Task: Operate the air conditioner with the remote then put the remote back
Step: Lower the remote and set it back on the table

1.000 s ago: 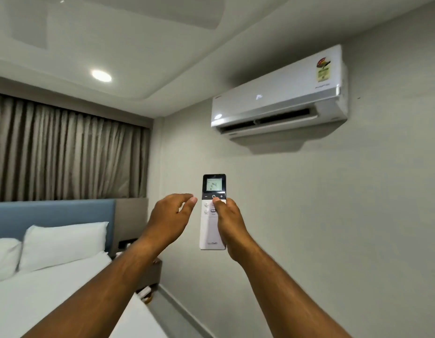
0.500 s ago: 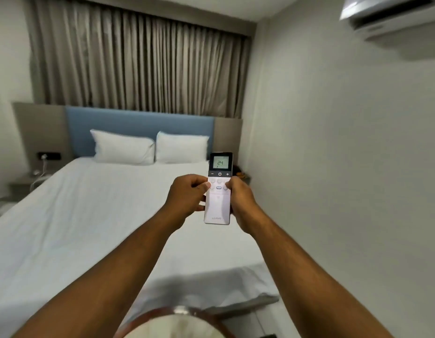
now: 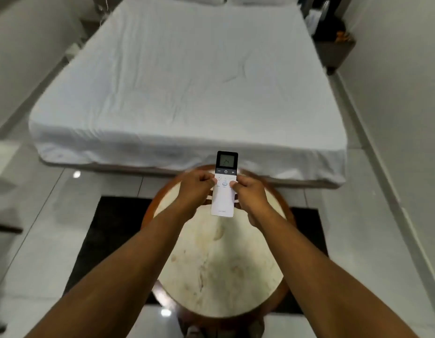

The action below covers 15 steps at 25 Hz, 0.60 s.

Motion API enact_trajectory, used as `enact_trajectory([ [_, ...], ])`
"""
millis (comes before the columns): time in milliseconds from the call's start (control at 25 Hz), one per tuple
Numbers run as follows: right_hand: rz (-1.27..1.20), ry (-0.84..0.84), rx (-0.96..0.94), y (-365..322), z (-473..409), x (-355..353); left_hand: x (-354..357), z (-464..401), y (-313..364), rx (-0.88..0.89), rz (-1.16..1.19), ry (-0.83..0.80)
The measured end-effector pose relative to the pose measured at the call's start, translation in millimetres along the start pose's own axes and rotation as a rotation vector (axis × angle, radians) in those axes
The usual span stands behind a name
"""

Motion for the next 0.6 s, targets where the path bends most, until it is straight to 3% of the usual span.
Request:
enact_trajectory([
  [120,0.091,-0.020,0.106,78,-19,18,13,-15,-84,-0.137,-0.036,0.039],
  [360,0.324,0.012,0.131,195,-44,42,34,-34,-212,-0.336,-0.049,0.098],
  [600,0.517,0.056,0.109,259,-56,56,47,-43,-279,-0.299,-0.200,0.113],
])
Point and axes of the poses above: each hand's wrist, its own z-axis away from the middle knuckle, its own x-axis out of the palm, y = z × x, the point moved 1 cm from there along -z, towards the middle knuckle, and after that the axes turned 8 degrees about y, right-handed, at the moved point
